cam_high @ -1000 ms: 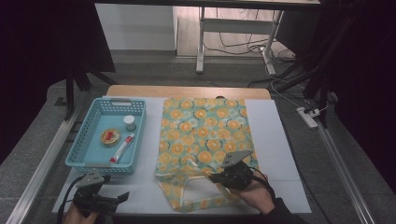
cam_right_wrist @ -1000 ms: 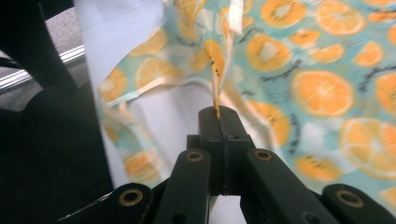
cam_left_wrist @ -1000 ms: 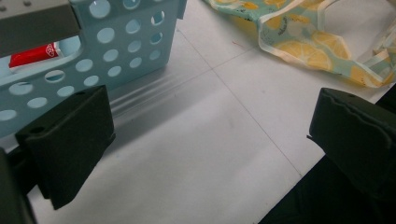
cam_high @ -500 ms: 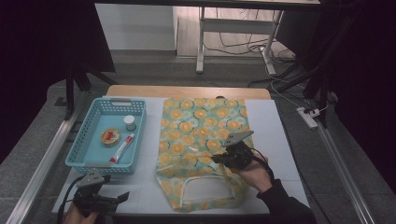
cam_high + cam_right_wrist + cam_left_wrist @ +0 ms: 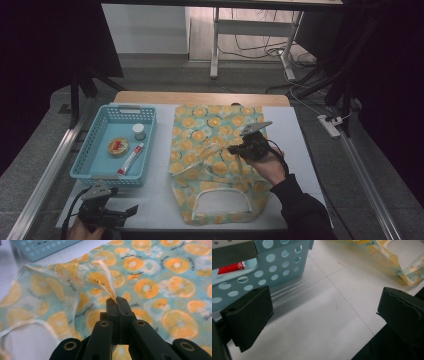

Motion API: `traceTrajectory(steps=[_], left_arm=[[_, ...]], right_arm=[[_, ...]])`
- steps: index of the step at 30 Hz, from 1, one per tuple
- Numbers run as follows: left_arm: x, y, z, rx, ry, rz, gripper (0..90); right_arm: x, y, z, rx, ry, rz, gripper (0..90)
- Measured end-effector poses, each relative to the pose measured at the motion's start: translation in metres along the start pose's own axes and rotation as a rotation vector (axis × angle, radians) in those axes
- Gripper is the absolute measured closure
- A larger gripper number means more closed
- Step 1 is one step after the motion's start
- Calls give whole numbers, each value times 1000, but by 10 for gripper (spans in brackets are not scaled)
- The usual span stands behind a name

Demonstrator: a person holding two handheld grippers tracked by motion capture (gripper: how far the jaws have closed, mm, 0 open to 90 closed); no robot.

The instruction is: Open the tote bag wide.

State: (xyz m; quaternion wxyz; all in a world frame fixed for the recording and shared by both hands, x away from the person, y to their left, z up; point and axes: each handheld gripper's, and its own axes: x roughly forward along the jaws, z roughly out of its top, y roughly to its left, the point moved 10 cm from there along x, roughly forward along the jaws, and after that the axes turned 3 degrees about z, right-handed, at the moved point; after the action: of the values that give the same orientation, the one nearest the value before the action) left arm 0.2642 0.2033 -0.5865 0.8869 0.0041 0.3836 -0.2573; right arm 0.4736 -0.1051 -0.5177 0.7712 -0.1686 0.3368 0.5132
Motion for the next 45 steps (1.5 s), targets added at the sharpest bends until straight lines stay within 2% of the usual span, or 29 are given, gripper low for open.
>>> traceTrajectory(steps=[8,13,15,20,21,23,25,29,30,33,35,36,37,38,40,41,43,44,45], left_arm=[[0,0,0,-1,0,-1,7],[0,0,0,-1,-2,-2,7],[0,0,0,-1,-3,-3,8],[0,0,0,-4,-3,-6,8],[0,0,0,-4,-3,-7,8],[0,0,0,-5,-4,-6,8],[0,0,0,-5,-4,-7,8],[0,1,0,-7,-5,-7,8],[0,0,0,-7,-5,-7,8],[0,0,0,-7,-5,-7,8],[0,1,0,-7,-5,-7,8],[0,1,0,-7,-5,-8,8],[0,1,0,-8,-5,-7,8],[0,1,0,-8,-5,-7,8],[0,1,0,-8,-5,-8,9],[0,1,0,-8,-5,-7,9],[0,1,0,-8,-5,-7,9],[0,1,0,-7,-4,-6,9],[0,0,0,-8,-4,-6,9]], right_arm=[[13,-20,16,1,-3,-39,900],[27,-36,30,-17,0,-69,900],[33,-41,33,-30,7,-76,900],[44,-53,35,-21,11,-92,900],[51,-59,33,-13,17,-99,900],[54,-62,32,-7,18,-100,900],[66,-68,23,11,26,-98,899],[78,-72,11,23,62,-104,898],[84,-74,3,40,77,-101,897],[89,-76,-4,53,92,-101,893],[91,-78,-8,72,87,-98,826],[91,-78,-8,72,87,-98,826],[87,-77,-5,93,69,-91,764],[87,-77,-5,93,69,-91,764],[77,-74,3,105,28,-81,652],[77,-74,3,105,28,-81,652],[65,-67,10,107,1,-70,561],[65,-67,10,107,1,-70,561],[59,-60,13,106,-9,-54,495]])
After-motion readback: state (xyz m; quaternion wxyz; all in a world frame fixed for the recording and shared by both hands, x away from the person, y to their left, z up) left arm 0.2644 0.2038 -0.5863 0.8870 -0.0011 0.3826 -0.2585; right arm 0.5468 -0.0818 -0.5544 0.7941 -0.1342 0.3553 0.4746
